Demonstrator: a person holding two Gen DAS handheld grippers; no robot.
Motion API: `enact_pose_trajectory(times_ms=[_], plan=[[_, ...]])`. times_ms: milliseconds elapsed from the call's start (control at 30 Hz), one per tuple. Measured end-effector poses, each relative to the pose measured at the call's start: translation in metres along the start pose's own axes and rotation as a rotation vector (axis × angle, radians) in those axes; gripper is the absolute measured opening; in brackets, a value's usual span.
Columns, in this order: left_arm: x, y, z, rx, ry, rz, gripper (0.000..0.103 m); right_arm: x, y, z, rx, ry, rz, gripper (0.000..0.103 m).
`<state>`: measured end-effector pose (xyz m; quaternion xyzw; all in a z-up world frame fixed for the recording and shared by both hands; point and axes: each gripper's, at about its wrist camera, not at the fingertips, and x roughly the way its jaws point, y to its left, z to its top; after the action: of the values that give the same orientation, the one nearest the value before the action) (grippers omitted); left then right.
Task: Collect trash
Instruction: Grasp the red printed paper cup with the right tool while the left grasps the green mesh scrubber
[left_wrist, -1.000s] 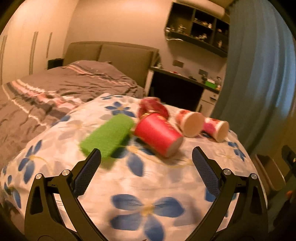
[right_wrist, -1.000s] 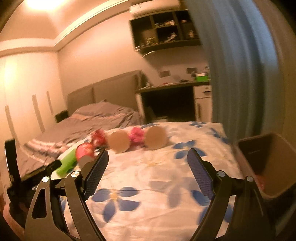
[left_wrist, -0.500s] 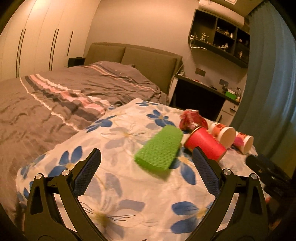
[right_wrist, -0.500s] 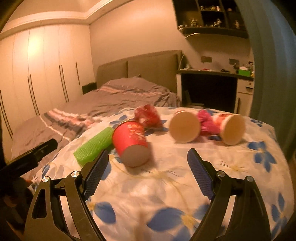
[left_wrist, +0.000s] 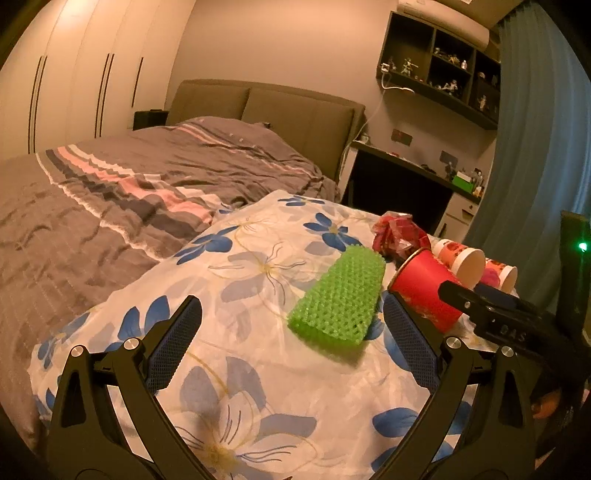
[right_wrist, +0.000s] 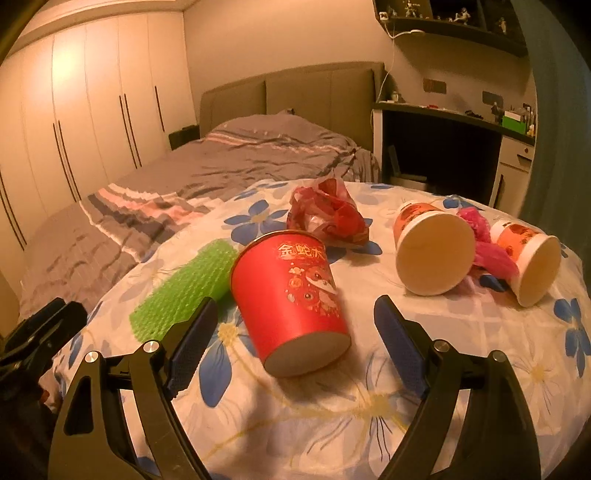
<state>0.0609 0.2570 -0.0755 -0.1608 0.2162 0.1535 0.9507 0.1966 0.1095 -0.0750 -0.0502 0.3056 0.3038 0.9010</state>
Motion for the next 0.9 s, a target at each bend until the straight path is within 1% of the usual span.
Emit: enact_pose_trajectory(times_ms=[67,200,267,300,400,533,633,800,900], plan=[[0.001,0.000,0.000,-0.001,0.002,0.003,0.097,0.006,-0.001,0.002,0.006,0.019,0.006,0.083],[0.006,0.003,0.000,-0.003,0.012,-0.001,0.097,0.016,-0.003,0.001,0.006,0.067,0.019,0.076],[0.010,0.001,0.000,0.005,0.019,-0.011,0.097,0.021,-0.003,0.000,0.006,0.088,0.027,0.070],[0.012,0.000,0.000,0.009,0.022,-0.019,0.097,0.022,-0.003,0.000,0.007,0.094,0.030,0.065],[0.019,-0.005,-0.001,0.028,0.033,-0.039,0.097,0.023,-0.004,-0.001,0.013,0.100,0.040,0.063],[0.030,-0.013,-0.002,0.054,0.057,-0.062,0.097,0.021,-0.001,-0.001,0.001,0.089,0.044,0.061],[0.042,-0.020,-0.003,0.084,0.083,-0.068,0.097,0.013,-0.002,-0.001,-0.003,0.057,0.041,0.061],[0.058,-0.022,-0.002,0.084,0.127,-0.087,0.097,-0.005,-0.006,-0.005,-0.001,0.011,0.023,0.060],[0.068,-0.024,-0.002,0.087,0.155,-0.096,0.092,-0.019,-0.010,-0.009,0.008,-0.017,0.022,0.060]])
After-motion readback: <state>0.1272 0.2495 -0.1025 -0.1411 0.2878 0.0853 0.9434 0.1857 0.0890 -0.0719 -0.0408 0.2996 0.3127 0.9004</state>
